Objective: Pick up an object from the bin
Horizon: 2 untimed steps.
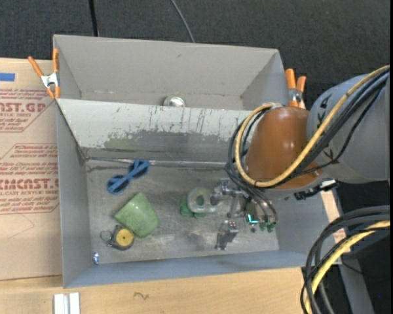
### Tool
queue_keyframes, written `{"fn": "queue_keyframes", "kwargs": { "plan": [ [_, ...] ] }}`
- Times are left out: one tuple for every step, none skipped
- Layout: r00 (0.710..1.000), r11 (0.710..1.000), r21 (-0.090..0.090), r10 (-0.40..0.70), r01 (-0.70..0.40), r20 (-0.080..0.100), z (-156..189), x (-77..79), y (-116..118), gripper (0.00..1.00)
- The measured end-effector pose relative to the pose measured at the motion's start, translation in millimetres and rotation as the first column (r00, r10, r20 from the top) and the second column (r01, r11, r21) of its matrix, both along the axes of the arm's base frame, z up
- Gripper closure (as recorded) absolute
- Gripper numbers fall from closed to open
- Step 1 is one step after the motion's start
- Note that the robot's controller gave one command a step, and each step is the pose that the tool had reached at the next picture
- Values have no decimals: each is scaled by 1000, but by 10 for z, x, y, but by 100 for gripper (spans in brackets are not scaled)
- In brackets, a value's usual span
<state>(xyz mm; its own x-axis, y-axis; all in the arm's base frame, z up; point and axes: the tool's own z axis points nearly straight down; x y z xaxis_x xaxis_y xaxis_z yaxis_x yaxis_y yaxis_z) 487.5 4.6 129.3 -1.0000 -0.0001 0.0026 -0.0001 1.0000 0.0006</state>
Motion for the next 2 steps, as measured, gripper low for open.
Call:
{"fn": "queue_keyframes", "kwargs": {
  "plan": [
    [943,943,0,-333,333,5,-574,513,190,0],
    [955,955,1,-296,296,3,-285,283,471,0]
  ]
}}
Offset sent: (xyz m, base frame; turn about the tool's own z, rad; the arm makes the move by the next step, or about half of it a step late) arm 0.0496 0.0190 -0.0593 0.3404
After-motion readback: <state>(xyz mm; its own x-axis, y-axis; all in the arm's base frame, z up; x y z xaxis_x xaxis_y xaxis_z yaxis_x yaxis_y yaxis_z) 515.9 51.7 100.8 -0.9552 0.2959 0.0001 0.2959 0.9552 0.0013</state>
